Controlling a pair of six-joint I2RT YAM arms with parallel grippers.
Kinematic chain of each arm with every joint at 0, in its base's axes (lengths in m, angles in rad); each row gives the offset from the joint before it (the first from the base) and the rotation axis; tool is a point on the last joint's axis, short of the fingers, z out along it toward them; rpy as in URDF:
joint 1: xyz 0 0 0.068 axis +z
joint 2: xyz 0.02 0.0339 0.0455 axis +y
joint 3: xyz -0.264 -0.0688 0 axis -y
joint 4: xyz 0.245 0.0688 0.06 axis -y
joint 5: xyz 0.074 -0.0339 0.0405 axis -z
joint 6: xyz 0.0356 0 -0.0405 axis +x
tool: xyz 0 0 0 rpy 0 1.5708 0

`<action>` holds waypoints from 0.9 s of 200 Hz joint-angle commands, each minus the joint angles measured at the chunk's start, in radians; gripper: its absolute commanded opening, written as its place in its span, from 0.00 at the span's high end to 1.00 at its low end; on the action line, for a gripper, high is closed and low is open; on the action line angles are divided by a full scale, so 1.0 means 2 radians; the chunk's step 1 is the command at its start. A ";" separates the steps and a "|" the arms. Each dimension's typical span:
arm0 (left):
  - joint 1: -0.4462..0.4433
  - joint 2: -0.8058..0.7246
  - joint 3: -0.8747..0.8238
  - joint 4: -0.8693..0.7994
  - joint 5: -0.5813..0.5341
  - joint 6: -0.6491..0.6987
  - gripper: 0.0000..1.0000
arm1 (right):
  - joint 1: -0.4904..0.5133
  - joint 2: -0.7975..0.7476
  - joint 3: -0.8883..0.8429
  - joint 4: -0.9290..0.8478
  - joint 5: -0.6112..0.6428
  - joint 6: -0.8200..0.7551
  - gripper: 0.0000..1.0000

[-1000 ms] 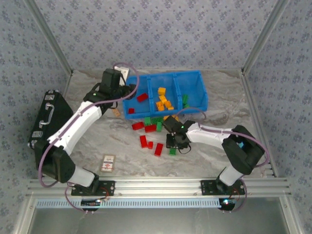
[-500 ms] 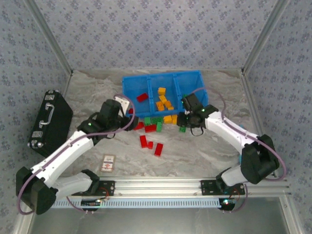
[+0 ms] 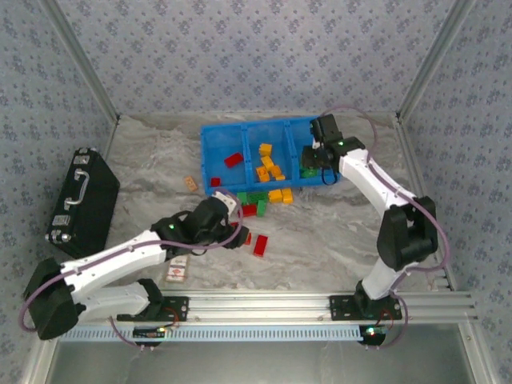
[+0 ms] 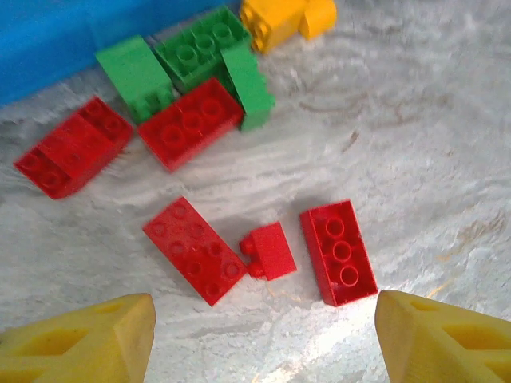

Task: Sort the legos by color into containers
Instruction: Place the lego in the container.

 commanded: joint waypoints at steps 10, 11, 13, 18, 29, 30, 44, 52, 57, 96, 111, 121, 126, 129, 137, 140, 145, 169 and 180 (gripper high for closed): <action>-0.027 0.053 0.040 -0.011 -0.024 -0.025 0.27 | -0.017 0.056 0.031 0.025 0.005 -0.042 0.66; -0.028 0.055 0.041 -0.011 -0.023 -0.025 0.27 | -0.017 0.057 0.032 0.026 0.005 -0.042 0.66; -0.029 0.057 0.043 -0.012 -0.022 -0.025 0.27 | -0.018 0.061 0.033 0.027 0.004 -0.042 0.66; -0.033 0.065 0.046 -0.010 -0.021 -0.026 0.27 | -0.021 0.070 0.039 0.028 0.004 -0.043 0.66; -0.044 0.078 0.047 0.001 -0.022 -0.032 0.27 | -0.026 0.086 0.048 0.030 0.004 -0.043 0.65; -0.045 0.078 0.047 0.002 -0.022 -0.033 0.27 | -0.026 0.087 0.048 0.031 0.004 -0.044 0.65; -0.056 0.095 0.047 0.010 -0.023 -0.048 0.27 | -0.034 0.101 0.055 0.038 0.004 -0.045 0.65; -0.061 0.106 0.051 0.008 -0.026 -0.057 0.27 | -0.038 0.105 0.056 0.044 0.001 -0.045 0.64; -0.064 0.115 0.054 0.006 -0.027 -0.062 0.27 | -0.041 0.106 0.057 0.049 -0.002 -0.046 0.62; -0.087 0.179 0.084 0.000 -0.020 -0.085 0.28 | -0.054 0.114 0.062 0.059 -0.020 -0.052 0.47; -0.094 0.198 0.098 -0.002 -0.016 -0.091 0.28 | -0.055 0.111 0.064 0.063 -0.031 -0.055 0.39; -0.096 0.211 0.108 -0.007 -0.016 -0.096 0.28 | -0.055 0.109 0.067 0.063 -0.037 -0.058 0.35; -0.097 0.217 0.112 -0.010 -0.015 -0.098 0.28 | -0.055 0.108 0.068 0.064 -0.039 -0.058 0.34; -0.097 0.220 0.115 -0.012 -0.016 -0.100 0.28 | -0.055 0.107 0.068 0.064 -0.040 -0.058 0.34; -0.098 0.229 0.121 -0.019 -0.015 -0.102 0.28 | -0.056 0.103 0.068 0.066 -0.043 -0.060 0.32; -0.098 0.232 0.123 -0.022 -0.016 -0.103 0.28 | -0.055 0.101 0.068 0.066 -0.044 -0.061 0.32; -0.098 0.237 0.127 -0.026 -0.015 -0.104 0.28 | -0.055 0.097 0.067 0.068 -0.047 -0.062 0.31; -0.098 0.263 0.145 -0.044 -0.008 -0.095 0.28 | -0.056 0.072 0.054 0.078 -0.062 -0.068 0.28; -0.098 0.273 0.152 -0.051 -0.008 -0.093 0.28 | -0.056 0.056 0.045 0.083 -0.069 -0.074 0.27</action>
